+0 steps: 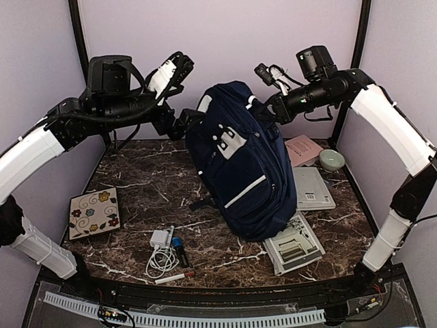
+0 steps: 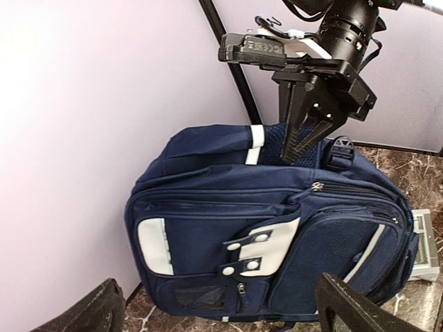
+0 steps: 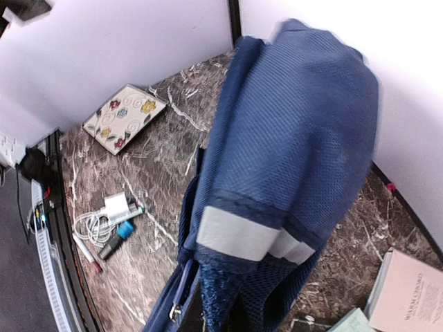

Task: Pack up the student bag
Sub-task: Pass from the right arm to the left

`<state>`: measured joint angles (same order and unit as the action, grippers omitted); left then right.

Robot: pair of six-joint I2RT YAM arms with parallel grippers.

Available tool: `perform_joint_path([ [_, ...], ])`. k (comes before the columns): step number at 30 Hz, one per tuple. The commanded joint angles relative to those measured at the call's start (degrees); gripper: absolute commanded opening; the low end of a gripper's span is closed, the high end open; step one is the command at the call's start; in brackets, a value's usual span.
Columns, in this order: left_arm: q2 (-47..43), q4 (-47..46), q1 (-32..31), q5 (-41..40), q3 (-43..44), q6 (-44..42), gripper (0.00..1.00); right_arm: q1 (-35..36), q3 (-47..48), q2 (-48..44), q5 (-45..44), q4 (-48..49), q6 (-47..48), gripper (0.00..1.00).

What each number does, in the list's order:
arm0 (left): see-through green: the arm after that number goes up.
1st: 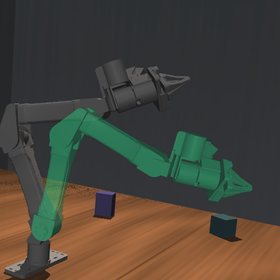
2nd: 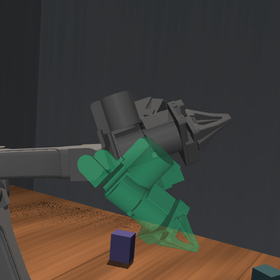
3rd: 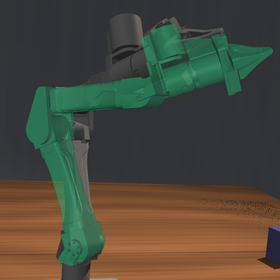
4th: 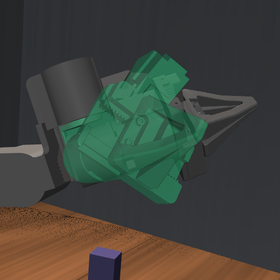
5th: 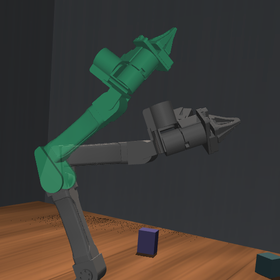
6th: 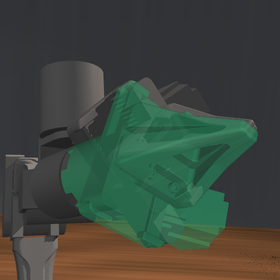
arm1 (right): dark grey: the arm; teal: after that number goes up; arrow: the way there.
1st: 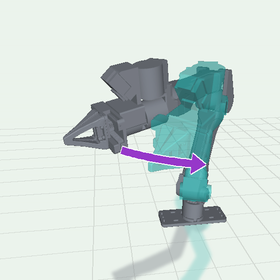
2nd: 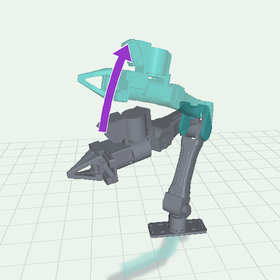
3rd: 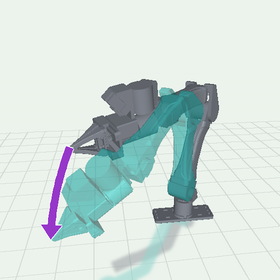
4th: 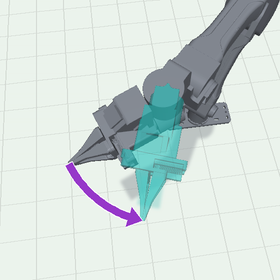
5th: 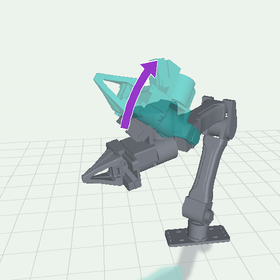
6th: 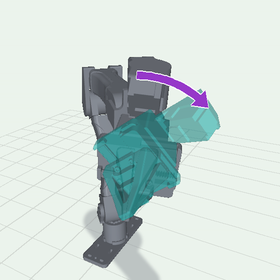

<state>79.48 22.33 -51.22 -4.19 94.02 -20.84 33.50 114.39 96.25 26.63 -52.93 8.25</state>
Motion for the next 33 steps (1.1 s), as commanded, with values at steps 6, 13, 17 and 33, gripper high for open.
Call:
perform_joint_path([
  [6, 3.5, 7.2, 0.1, 3.6, 2.4, -10.8, 0.99, 11.8, 2.5, -1.8, 2.0, -8.3, 24.9, 0.0],
  [13, 6.0, 9.3, 0.1, 5.5, 4.3, -18.7, 0.99, 14.1, 1.1, -3.3, 6.5, -8.4, 28.8, 0.0],
  [17, 6.8, 9.8, 0.1, 6.7, 3.0, -20.3, 0.99, 14.1, 0.3, -3.4, 8.9, -8.9, 30.6, 0.0],
  [33, 12.1, 19.8, 11.8, 42.0, 12.5, -14.6, 0.99, 14.2, -5.3, -6.5, 10.1, -7.5, 34.0, 0.0],
])
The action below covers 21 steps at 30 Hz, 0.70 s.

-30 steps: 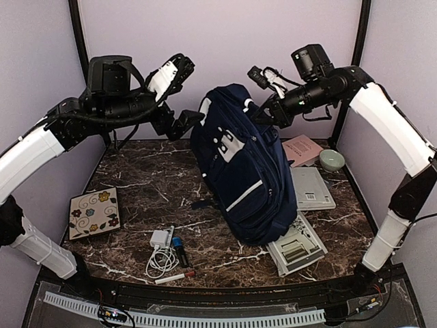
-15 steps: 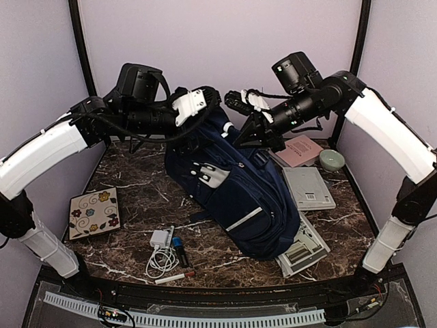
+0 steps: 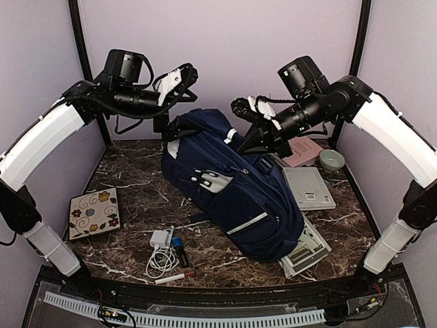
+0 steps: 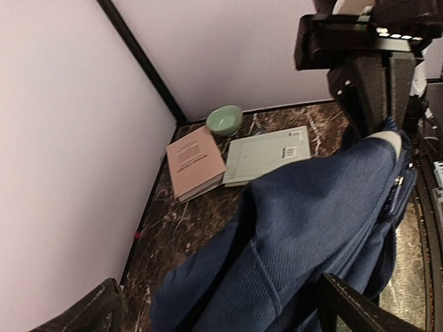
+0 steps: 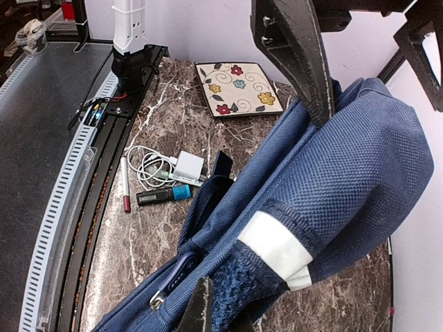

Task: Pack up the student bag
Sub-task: Pass from the right arm to the left

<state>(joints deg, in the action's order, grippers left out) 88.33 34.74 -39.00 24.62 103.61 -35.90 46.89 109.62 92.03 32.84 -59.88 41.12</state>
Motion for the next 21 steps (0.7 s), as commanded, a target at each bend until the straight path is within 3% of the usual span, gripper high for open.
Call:
perform_joint_path([
  [1, 3.8, 8.6, -0.4, 14.1, 2.5, 0.3, 0.99, 0.8, -0.5, -2.2, 3.8, -0.6, 1.2, 0.0],
  [7, 4.6, 5.8, -0.9, 17.4, -1.5, 1.7, 0.99, 0.8, -0.9, -2.4, 3.6, 0.3, 1.5, 0.0],
  [9, 6.2, 7.5, -1.7, 17.3, 0.4, 1.6, 0.92, 0.8, -1.1, -2.3, 3.3, 1.3, 0.9, 0.0],
  [10, 7.1, 8.4, -2.0, 17.3, 1.2, 1.5, 0.83, 0.8, -1.3, -2.5, 2.9, 2.7, 0.3, 0.0],
  [11, 7.3, 8.9, -2.1, 17.4, 1.7, 1.4, 0.65, 0.7, -1.8, -2.8, 2.4, 4.3, -0.5, 0.0],
  [13, 6.4, 9.3, -2.1, 18.7, 0.9, 0.7, 0.18, 0.7, -3.7, -4.4, 0.3, 8.8, -3.7, 0.0],
  [14, 5.5, 9.0, -2.1, 18.9, -0.3, 0.5, 0.02, 0.7, -5.1, -5.5, -1.3, 11.9, -5.6, 0.0],
  [16, 2.7, 7.0, -2.1, 16.5, -3.8, 1.0, 0.0, 0.6, -8.6, -7.9, -6.0, 19.5, -10.1, 0.01],
  [17, 0.8, 5.5, -2.1, 14.8, -5.8, 1.6, 0.0, 0.6, -10.8, -9.2, -9.1, 23.3, -12.6, 0.03],
  [18, -1.0, 3.4, -2.1, 12.8, -7.7, 2.9, 0.0, 0.4, -12.9, -10.4, -12.3, 27.5, -15.1, 0.13],
  [21, -7.2, -7.5, -2.1, -0.2, -14.3, 8.9, 0.0, 0.2, -18.3, -13.2, -25.4, 38.7, -22.9, 0.48],
])
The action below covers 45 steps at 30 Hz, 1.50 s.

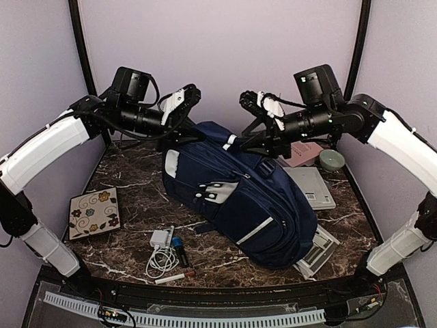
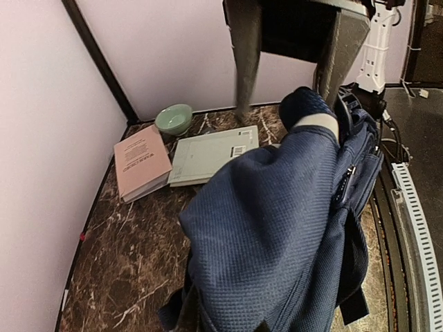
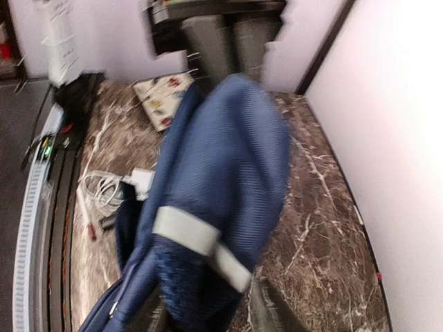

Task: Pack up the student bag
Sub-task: Pass from the right arm to the left

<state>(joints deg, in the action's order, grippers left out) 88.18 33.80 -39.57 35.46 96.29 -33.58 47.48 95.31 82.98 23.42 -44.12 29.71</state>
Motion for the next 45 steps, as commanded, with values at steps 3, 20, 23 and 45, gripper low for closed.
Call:
perform_joint_path([
  [3, -11.2, -11.6, -1.4, -23.5, -8.9, 12.4, 0.0, -0.4, -2.8, -4.8, -25.2, 28.1, -20.0, 0.64],
  [20, -20.7, -21.1, -1.5, -50.4, -10.3, 24.5, 0.0, 4.8, -18.4, -10.3, -32.3, 43.0, -65.6, 0.43],
  [23, -21.9, -24.6, -1.5, -52.4, -11.3, 23.4, 0.0, 5.7, -16.0, -4.5, -28.8, 41.0, -66.9, 0.42],
  [45, -26.9, -34.0, -2.0, -27.3, -31.7, 29.0, 0.0, 2.8, -11.1, 15.4, -22.1, 45.1, -73.4, 0.47],
])
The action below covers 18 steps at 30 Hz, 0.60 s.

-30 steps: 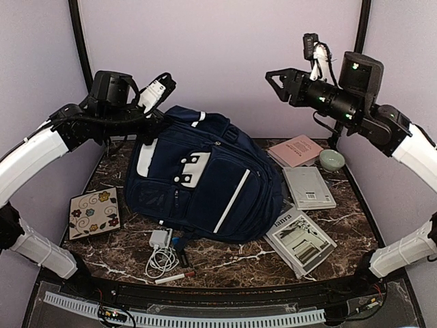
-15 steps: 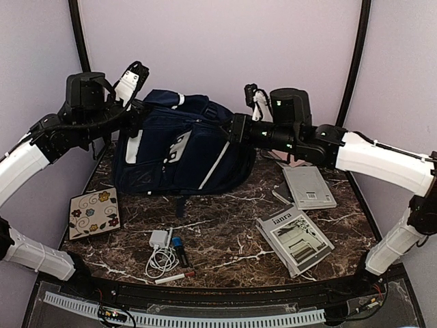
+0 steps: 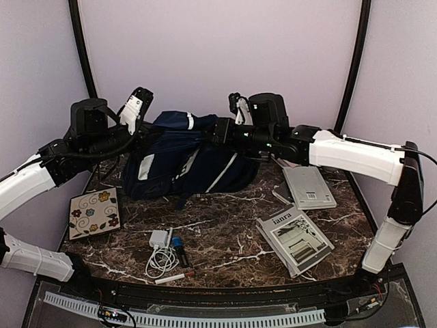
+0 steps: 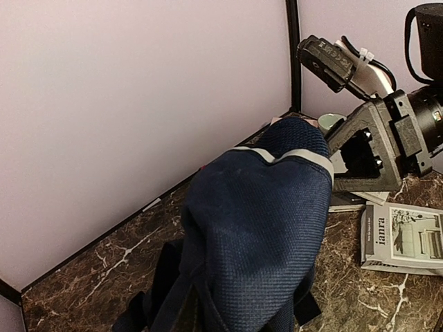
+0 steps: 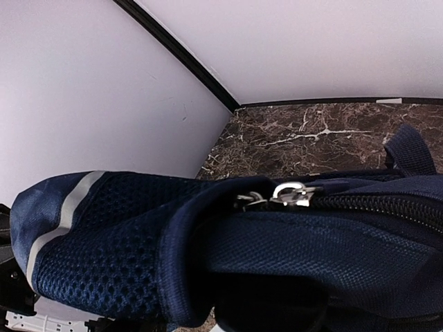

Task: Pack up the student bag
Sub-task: Pass from the right arm to the left, then pick up the largest pocket of the bag from the student bag.

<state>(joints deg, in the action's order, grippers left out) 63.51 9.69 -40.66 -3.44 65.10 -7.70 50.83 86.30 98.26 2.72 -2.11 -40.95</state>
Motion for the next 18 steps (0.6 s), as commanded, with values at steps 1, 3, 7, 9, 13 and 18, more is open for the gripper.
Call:
perform_joint_path([
  [1, -2.2, -10.3, -0.9, 12.5, -1.0, 3.5, 0.0, -0.6, -2.3, 0.3, -1.8, 2.9, -3.0, 0.47],
  [3, -2.2, -11.0, -0.9, 13.5, -1.7, 4.1, 0.0, -0.4, -2.4, 0.5, -2.3, 1.6, -3.5, 0.46],
  [7, -2.0, -11.0, -0.9, 13.7, -2.1, 4.6, 0.0, 0.7, -5.1, -1.8, -6.9, -1.1, -5.0, 0.49],
  [9, -2.2, -11.3, -0.8, 13.2, -2.6, 4.9, 0.0, 1.7, -7.4, -3.9, -9.6, -0.9, -6.2, 0.54],
  [13, -2.5, -12.6, -0.9, 12.7, -3.6, 6.1, 0.0, 3.4, -11.4, -8.0, -13.0, 1.2, -9.6, 0.59],
  [18, -2.2, -12.9, -0.8, 13.4, -4.0, 7.0, 0.0, 5.5, -14.4, -11.1, -15.5, 4.1, -13.3, 0.53],
])
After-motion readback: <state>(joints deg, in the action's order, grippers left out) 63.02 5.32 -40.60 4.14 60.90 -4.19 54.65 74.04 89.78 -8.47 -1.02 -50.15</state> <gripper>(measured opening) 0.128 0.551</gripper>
